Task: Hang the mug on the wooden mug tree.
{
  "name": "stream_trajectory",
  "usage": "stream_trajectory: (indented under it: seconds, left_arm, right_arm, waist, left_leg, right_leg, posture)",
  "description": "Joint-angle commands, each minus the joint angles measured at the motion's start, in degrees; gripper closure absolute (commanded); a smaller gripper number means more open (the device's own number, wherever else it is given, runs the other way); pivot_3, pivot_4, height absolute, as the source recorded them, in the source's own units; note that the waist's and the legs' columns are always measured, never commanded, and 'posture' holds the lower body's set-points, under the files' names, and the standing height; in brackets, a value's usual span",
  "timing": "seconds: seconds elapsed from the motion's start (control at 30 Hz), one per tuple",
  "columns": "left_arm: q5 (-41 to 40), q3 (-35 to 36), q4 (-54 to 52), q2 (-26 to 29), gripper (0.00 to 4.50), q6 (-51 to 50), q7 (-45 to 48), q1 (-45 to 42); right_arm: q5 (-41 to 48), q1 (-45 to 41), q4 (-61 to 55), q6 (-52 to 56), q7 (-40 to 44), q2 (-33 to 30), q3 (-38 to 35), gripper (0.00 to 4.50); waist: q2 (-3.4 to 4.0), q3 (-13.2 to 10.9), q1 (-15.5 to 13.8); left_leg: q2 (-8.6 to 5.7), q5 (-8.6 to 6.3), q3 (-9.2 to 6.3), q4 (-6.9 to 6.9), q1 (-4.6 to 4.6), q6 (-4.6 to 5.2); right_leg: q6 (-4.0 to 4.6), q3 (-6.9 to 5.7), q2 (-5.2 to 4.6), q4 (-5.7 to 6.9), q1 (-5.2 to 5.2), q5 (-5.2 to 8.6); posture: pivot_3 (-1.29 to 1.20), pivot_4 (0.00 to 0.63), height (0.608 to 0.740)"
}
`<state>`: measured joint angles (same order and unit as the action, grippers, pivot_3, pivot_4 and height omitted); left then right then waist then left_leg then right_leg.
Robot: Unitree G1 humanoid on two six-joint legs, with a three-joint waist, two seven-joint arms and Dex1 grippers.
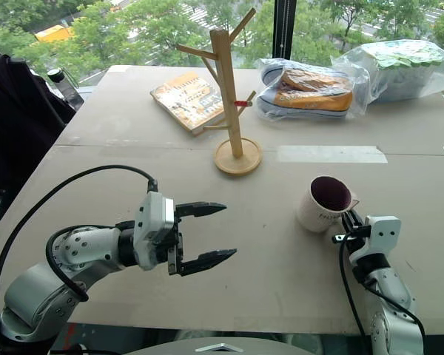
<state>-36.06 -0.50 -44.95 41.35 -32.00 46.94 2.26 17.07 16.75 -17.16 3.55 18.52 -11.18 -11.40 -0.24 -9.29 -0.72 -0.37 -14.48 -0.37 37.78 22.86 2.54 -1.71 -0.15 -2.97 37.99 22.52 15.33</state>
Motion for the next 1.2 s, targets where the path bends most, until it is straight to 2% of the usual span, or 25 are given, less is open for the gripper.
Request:
stream_trajectory:
  seconds: [0.03, 0.37, 0.7, 0.97, 1.2]
  left_arm:
    - [0.40, 0.56, -2.23, -0.12, 0.00, 2.17, -0.27, 1.04]
    - [0.02, 2.94, 2.82, -1.46, 0.00, 5.84, 0.44, 1.13]
    - [-2.33, 6.71, 2.77, -7.15, 0.00, 7.63, -4.35, 1.27]
    - [-7.55, 9.90, 3.03, -13.17, 0.00, 8.66, -9.36, -0.30]
    - [-9.58, 11.85, 2.01, -16.28, 0.00, 9.60, -14.10, -1.20]
  right_arm:
    - [-1.35, -0.59, -0.60, -1.04, 0.79, -1.81, 0.14, 4.49]
    - [-5.05, -7.33, 0.02, -3.31, 5.98, -9.72, 1.53, 4.49]
    - [-5.95, -21.13, -7.48, 8.91, 8.61, -15.53, 7.83, 4.49]
    - [-6.01, -43.36, -2.31, 20.13, 17.54, -24.69, 12.44, 4.49]
    - [-8.31, -59.90, 7.60, 18.25, 25.87, -26.29, 18.26, 4.49]
  waist:
    - [0.00, 0.00, 0.01]
    - [-0.01, -0.01, 0.06]
    - [-0.03, -0.03, 0.03]
    - [-0.07, -0.05, 0.07]
    - [-0.12, -0.09, 0.15]
  left_leg:
    - [0.00, 0.00, 0.00, 0.00, 0.00, 0.00]
    - [0.00, 0.00, 0.01, 0.01, -0.02, 0.00]
    - [0.01, 0.00, 0.01, 0.00, 0.01, 0.00]
    - [0.00, 0.00, -0.01, 0.12, 0.01, 0.01]
    - [0.00, 0.00, -0.02, 0.10, 0.08, 0.01]
  right_leg:
    - [0.00, 0.00, 0.00, 0.00, 0.01, 0.00]
    - [-0.01, 0.01, 0.06, 0.00, -0.01, -0.01]
    - [-0.22, 0.01, 0.12, 0.02, 0.02, -0.13]
    - [-0.22, -0.02, 0.11, 0.04, 0.00, -0.15]
    - [-0.22, -0.05, 0.10, 0.00, 0.01, -0.15]
  posture:
    - [0.00, 0.150, 0.740]
    - [0.00, 0.150, 0.740]
    - [0.00, 0.150, 0.740]
    - [0.00, 0.150, 0.740]
    - [0.00, 0.150, 0.740]
